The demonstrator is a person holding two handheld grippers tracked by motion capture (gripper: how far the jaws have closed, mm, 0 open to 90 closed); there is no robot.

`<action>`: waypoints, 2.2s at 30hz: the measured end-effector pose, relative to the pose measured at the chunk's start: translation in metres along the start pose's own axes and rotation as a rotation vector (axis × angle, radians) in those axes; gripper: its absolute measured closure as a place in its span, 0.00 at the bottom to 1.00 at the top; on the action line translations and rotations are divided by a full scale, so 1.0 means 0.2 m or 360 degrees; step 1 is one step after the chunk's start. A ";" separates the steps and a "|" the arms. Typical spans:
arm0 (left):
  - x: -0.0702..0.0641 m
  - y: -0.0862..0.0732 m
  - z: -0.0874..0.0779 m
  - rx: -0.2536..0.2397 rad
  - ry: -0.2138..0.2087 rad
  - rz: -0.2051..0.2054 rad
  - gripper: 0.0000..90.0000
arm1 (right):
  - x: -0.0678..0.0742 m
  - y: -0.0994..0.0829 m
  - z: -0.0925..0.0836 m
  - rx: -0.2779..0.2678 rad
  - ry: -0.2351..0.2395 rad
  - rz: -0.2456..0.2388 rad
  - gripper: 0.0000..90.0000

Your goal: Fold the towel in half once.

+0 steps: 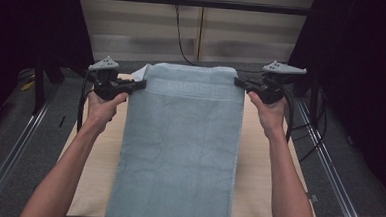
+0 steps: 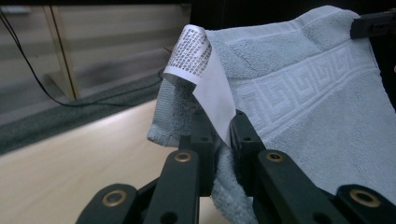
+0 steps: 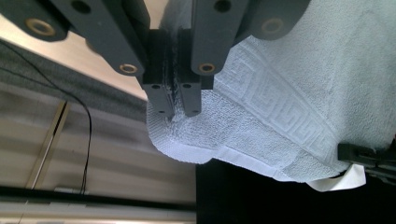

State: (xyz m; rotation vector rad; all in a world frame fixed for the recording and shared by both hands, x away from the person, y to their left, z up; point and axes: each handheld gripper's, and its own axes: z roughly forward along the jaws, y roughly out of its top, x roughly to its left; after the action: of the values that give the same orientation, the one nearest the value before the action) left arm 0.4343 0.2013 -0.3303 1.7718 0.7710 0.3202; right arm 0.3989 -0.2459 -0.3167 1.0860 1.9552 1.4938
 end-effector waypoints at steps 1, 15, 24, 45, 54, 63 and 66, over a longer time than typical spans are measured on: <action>0.00 0.03 0.00 -0.0019 -0.0006 0.0002 0.92 | -0.01 0.02 -0.01 -0.0020 -0.0004 -0.0003 0.96; -0.11 -0.04 -0.14 -0.0029 -0.0028 0.0119 0.92 | 0.09 -0.08 -0.14 -0.0093 0.0128 0.0033 0.97; -0.24 -0.25 -0.32 0.0044 -0.0094 0.0151 0.92 | 0.32 -0.26 -0.32 -0.0027 0.0276 -0.0024 0.96; -0.41 -1.07 -0.35 0.0680 -0.0280 0.0056 0.91 | 0.63 -1.11 -0.33 0.0723 0.0544 0.0211 0.96; -0.37 -1.06 -0.23 0.0665 -0.0232 0.0055 0.92 | 0.55 -1.12 -0.26 0.0792 0.0391 0.0119 0.97; -0.25 -0.94 0.07 0.0645 -0.0140 0.0032 0.92 | 0.32 -1.04 -0.11 0.0783 0.0171 0.0113 0.97; -0.23 -0.91 0.16 0.0641 -0.0111 0.0011 0.92 | 0.22 -1.01 -0.06 0.0783 0.0117 0.0149 0.97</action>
State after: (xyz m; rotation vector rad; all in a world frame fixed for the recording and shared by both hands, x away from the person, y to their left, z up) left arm 0.3576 0.1775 -0.5019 2.1504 0.8205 0.1096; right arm 0.2995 -0.2392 -0.4982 1.3492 2.4294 1.1325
